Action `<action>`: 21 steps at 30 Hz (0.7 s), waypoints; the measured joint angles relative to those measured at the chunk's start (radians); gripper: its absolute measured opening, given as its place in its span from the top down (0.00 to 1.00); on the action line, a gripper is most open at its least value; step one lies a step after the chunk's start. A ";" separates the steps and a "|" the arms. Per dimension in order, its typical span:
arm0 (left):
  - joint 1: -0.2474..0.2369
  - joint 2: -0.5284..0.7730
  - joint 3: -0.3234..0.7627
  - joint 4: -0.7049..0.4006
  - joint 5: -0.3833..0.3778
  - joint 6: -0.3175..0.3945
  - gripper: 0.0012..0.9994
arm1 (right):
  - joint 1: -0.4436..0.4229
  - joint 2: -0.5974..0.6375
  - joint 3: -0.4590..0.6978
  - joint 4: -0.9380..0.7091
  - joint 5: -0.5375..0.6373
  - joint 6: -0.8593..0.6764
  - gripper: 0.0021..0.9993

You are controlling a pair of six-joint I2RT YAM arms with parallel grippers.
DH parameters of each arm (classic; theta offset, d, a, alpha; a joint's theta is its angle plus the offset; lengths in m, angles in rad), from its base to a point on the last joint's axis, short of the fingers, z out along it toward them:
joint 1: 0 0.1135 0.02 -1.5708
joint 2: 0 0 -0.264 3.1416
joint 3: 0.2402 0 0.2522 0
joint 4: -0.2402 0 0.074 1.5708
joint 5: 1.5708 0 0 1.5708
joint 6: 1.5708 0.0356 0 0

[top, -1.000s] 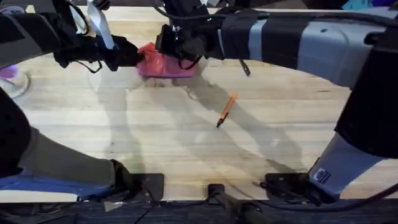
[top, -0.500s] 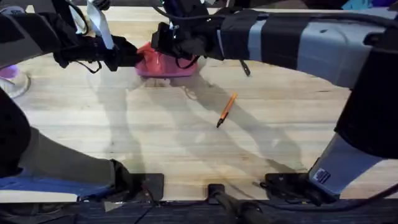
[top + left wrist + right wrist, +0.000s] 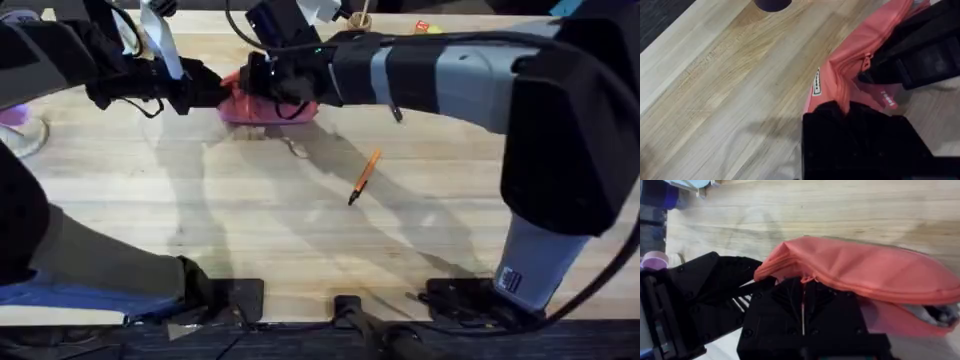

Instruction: Unzip the bag, pick up the pens from the table one at a time and place them inside, then zip the bag closed.

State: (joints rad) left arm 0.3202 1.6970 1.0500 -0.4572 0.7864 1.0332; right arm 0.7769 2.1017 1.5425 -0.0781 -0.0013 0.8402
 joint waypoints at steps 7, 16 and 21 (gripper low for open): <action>0.000 0.000 0.000 0.000 0.003 0.000 0.96 | 0.013 0.008 0.000 0.077 -0.004 0.000 0.97; 0.005 0.000 0.000 0.000 -0.001 0.000 0.96 | 0.030 0.013 0.000 0.140 -0.008 0.000 0.97; 0.009 0.000 0.000 0.000 -0.005 0.000 0.96 | 0.031 0.013 0.000 0.170 -0.029 0.000 0.97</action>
State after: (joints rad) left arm 0.3294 1.6974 1.0500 -0.4572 0.7813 1.0332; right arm 0.8078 2.1147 1.5425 0.0916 -0.0308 0.8406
